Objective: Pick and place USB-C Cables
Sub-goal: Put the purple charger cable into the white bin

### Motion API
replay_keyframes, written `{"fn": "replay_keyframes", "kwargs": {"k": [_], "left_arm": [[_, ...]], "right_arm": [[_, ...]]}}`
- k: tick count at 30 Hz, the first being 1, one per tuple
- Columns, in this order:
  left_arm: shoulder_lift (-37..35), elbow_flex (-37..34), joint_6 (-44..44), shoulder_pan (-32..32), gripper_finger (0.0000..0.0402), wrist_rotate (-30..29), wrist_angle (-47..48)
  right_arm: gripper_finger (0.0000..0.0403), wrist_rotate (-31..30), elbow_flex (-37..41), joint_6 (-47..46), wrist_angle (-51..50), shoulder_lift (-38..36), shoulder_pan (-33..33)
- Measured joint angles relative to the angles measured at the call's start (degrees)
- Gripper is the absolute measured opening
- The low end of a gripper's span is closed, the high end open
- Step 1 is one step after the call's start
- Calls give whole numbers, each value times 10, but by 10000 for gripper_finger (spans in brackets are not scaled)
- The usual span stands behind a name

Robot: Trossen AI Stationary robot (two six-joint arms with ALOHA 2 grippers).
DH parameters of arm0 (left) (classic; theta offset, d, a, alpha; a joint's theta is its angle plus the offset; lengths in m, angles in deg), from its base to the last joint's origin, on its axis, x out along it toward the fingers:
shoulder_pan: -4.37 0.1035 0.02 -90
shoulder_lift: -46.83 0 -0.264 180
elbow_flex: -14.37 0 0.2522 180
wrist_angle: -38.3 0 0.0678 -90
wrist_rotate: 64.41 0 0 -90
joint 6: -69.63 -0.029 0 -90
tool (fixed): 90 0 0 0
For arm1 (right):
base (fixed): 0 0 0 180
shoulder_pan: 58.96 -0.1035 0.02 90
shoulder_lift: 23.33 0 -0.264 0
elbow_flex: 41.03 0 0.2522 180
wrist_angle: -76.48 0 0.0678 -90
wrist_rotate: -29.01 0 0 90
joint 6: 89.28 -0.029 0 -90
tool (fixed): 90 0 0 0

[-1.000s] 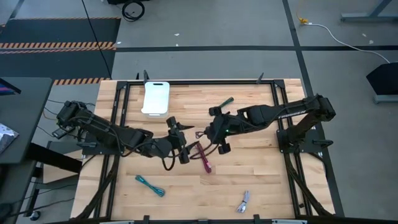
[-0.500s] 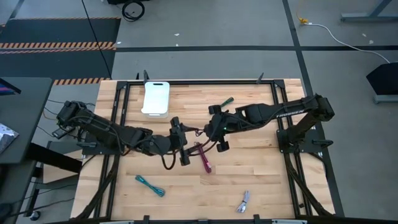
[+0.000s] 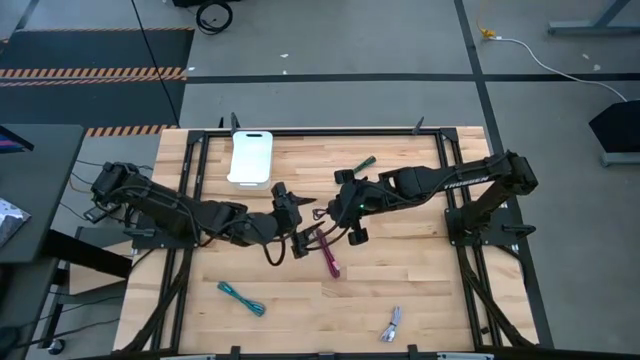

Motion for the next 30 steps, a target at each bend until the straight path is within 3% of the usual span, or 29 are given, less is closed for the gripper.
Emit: {"fn": "replay_keyframes", "kwargs": {"k": [4,13,17,24,30], "left_arm": [[0,0,12,2,221,-15,10],[0,0,42,5,18,-27,58],[0,0,40,5,17,-20,59],[0,0,40,8,12,-33,84],[0,0,136,47,12,-120,278]], "right_arm": [[16,0,0,-2,0,0,-1],[18,9,1,-5,4,0,-2],[42,23,1,-6,3,0,-3],[118,32,0,-6,5,0,-3],[184,80,0,-39,-6,7,-4]]}}
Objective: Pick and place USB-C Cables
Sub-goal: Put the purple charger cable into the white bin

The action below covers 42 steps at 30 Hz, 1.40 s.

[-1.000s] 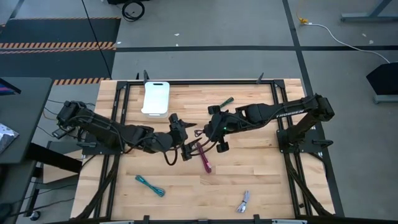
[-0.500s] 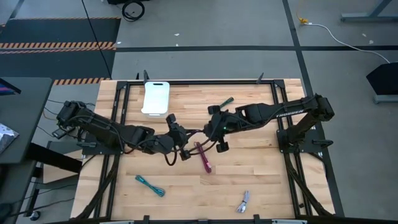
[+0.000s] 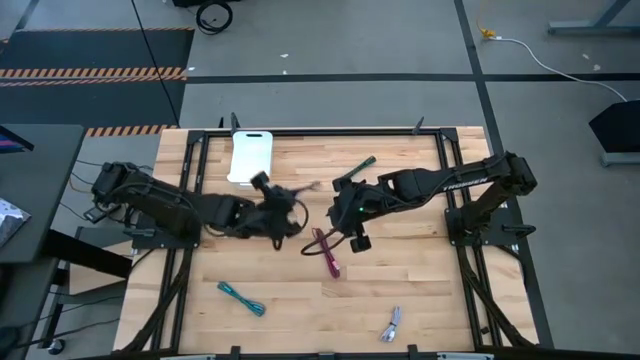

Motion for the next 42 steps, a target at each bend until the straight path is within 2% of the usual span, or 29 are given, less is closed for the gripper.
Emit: {"fn": "replay_keyframes", "kwargs": {"k": [4,11,14,18,22,29,36,39,42], "left_arm": [[0,0,29,37,12,5,75],[0,0,38,123,13,3,164],[0,0,37,147,13,-24,166],[0,0,16,162,15,-89,165],[0,0,13,168,17,-102,172],[0,0,117,199,19,-44,282],[0,0,96,234,24,28,257],[0,0,85,255,49,57,252],[0,0,84,271,97,69,253]], "right_arm": [[200,3,0,-23,-29,4,0],[200,37,23,-38,-51,4,-3],[200,42,47,-38,-45,4,-5],[200,42,82,-48,-38,5,-5],[200,42,121,-64,-32,5,-5],[200,46,200,-103,9,5,-5],[200,68,262,-112,144,5,-5],[200,80,271,-111,183,5,-5],[200,89,274,-107,195,5,-5]]}}
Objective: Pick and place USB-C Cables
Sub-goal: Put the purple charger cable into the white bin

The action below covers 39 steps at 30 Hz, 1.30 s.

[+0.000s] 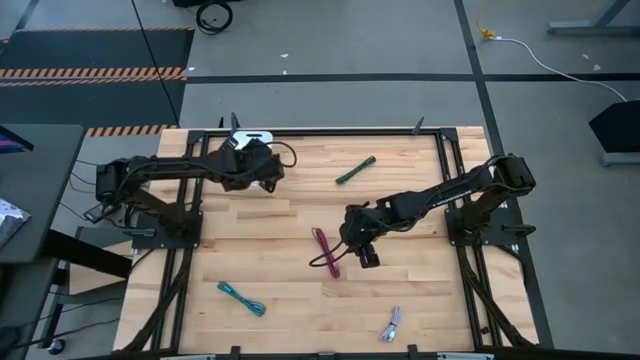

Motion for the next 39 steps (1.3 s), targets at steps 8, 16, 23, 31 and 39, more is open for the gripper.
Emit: {"fn": "replay_keyframes", "kwargs": {"k": [8,16,23,31,39], "left_arm": [[0,0,0,28,226,75,-23],[0,0,0,31,257,79,-22],[0,0,3,4,239,245,-45],[0,0,1,-28,221,259,-45],[0,0,15,-15,206,273,-25]], "right_arm": [[200,10,0,1,-1,0,0],[200,10,0,1,-2,0,0],[200,10,0,1,-2,0,0],[200,10,0,0,-2,0,0],[200,10,0,0,-2,0,0]]}}
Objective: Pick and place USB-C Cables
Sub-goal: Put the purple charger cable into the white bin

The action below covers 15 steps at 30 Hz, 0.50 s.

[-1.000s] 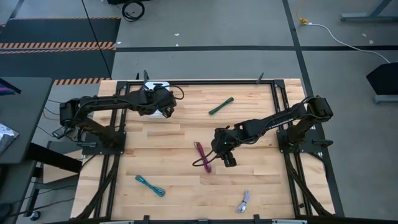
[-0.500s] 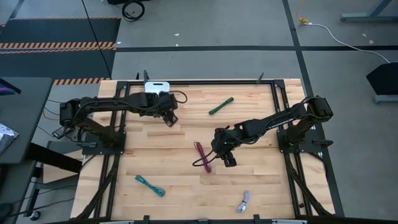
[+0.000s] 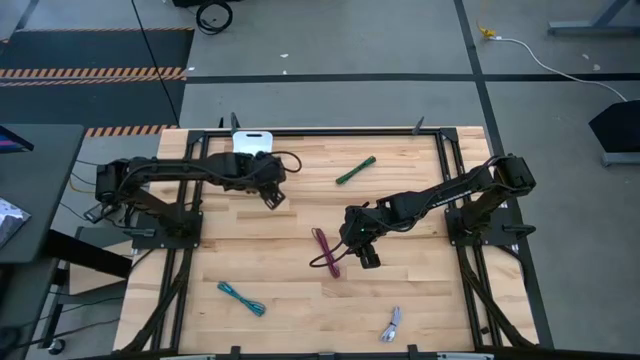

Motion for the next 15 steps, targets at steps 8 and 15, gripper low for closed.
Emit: {"fn": "replay_keyframes", "kwargs": {"k": [8,15], "left_arm": [[7,1,-15,7,190,-61,24],[25,1,-15,24,181,67,6]], "right_arm": [[200,0,0,1,0,0,0],[200,0,0,1,1,0,0]]}}
